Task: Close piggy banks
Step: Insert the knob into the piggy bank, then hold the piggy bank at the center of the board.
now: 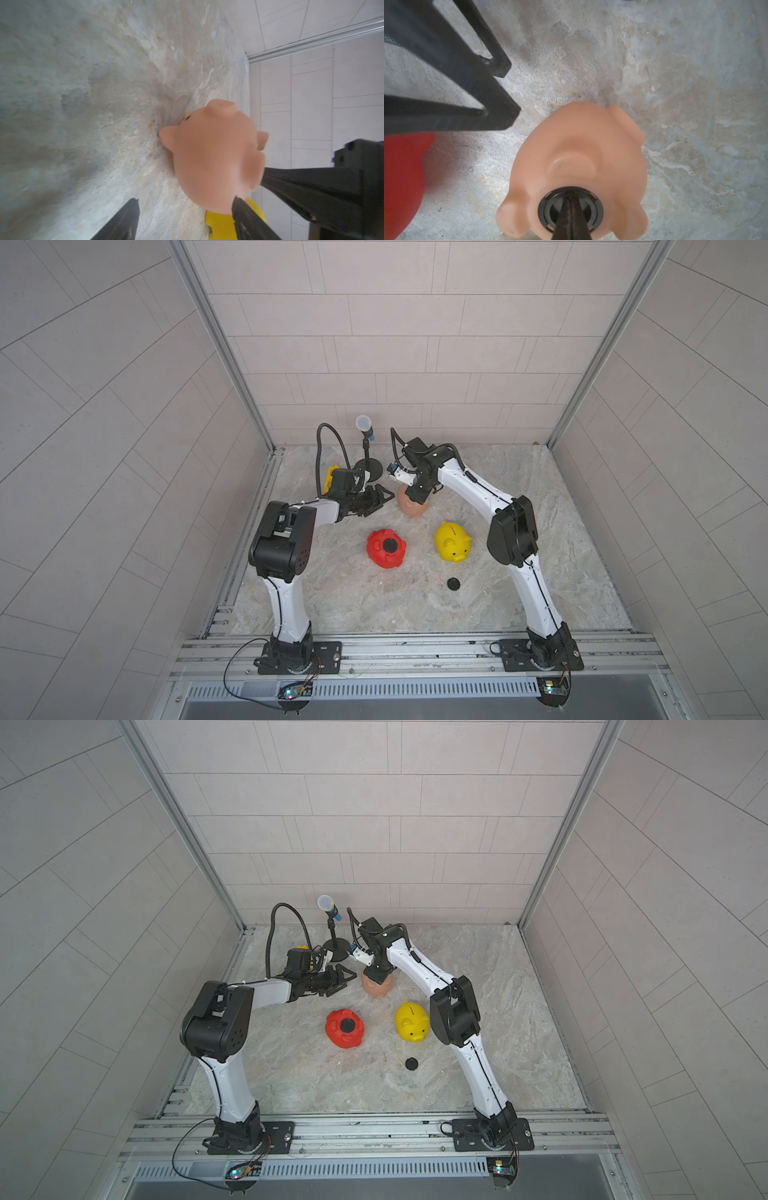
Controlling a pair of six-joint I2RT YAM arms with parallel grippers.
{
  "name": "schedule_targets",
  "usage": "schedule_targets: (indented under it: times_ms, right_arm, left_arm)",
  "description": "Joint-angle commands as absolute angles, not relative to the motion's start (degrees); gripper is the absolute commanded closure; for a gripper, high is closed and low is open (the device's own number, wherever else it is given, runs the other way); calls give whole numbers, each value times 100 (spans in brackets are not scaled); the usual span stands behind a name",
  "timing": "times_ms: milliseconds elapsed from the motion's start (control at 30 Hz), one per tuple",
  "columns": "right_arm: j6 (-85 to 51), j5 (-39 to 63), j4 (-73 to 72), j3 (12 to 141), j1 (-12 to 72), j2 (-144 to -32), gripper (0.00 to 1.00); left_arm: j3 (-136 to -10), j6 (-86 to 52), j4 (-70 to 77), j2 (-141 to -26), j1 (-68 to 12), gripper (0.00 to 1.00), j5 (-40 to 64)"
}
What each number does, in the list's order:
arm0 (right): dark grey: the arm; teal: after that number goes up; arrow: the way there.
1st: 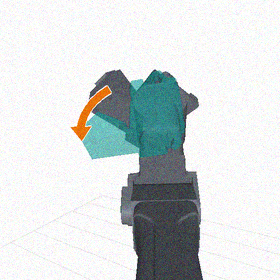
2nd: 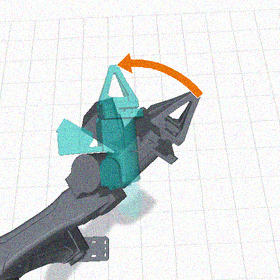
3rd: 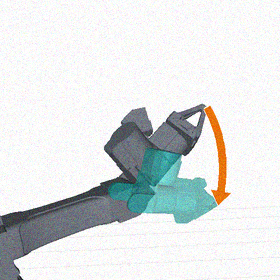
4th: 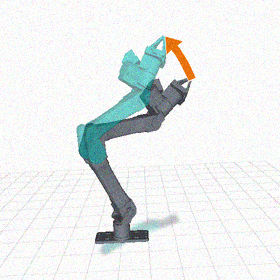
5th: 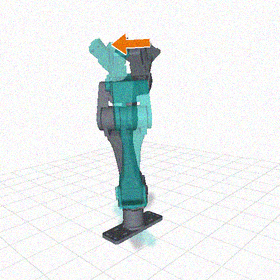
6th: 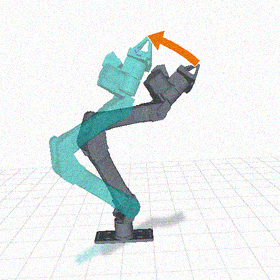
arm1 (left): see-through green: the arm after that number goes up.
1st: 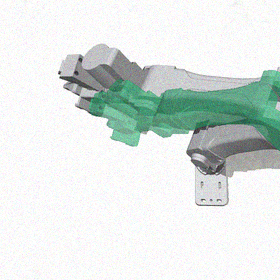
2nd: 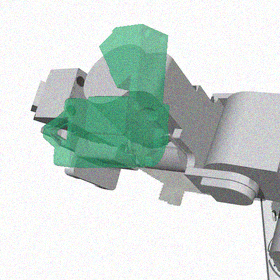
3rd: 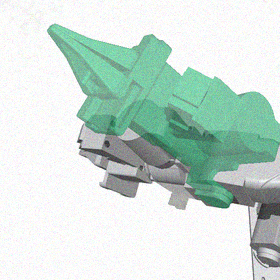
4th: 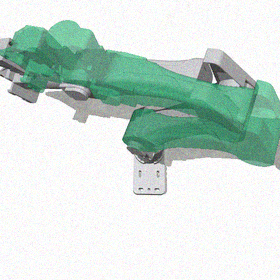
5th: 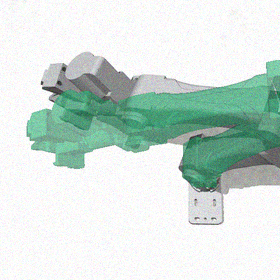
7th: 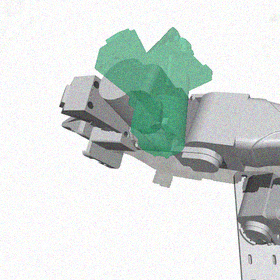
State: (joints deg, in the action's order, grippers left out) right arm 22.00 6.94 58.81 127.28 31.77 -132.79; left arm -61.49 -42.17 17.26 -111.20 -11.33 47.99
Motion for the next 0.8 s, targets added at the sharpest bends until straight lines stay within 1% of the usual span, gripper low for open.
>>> schedule_targets:
  times_ms: [0, 33, 100, 200, 300, 500, 667, 767]
  right_arm:
    - [2178, 813, 6229, 12577, 3166, -13810, 100]
    - [2175, 831, 6231, 12577, 3160, -13803, 100]
    - [2163, 865, 6230, 12577, 3149, -13794, 100]
    - [2153, 877, 6230, 12568, 3139, -13800, 100]
    - [2145, 879, 6230, 12568, 3142, -13799, 100]
    - [2128, 879, 6224, 12568, 3138, -13799, 100]
    - [2109, 878, 6208, 12568, 3138, -13816, 100]
    - [2106, 877, 6214, 12568, 3136, -13816, 100]
  left_arm:
    - [-6057, -4817, 2956, -11263, -1097, 15, 5175]
    - [-6025, -5035, 3300, -11328, -1078, 10, 5261]
    - [-5956, -5657, 4263, -11540, -1085, 4, 5452]
    - [-5950, -6562, 5529, -11934, -1063, 1, 5649]
    - [-6013, -7130, 6214, -12239, -1012, 0, 5754]
    - [-6097, -7195, 6222, -12352, -1002, 0, 5766]
    - [-6165, -7047, 5970, -12389, -1072, 0, 5729]
    - [-6221, -6726, 5522, -12369, -1120, 0, 5709]
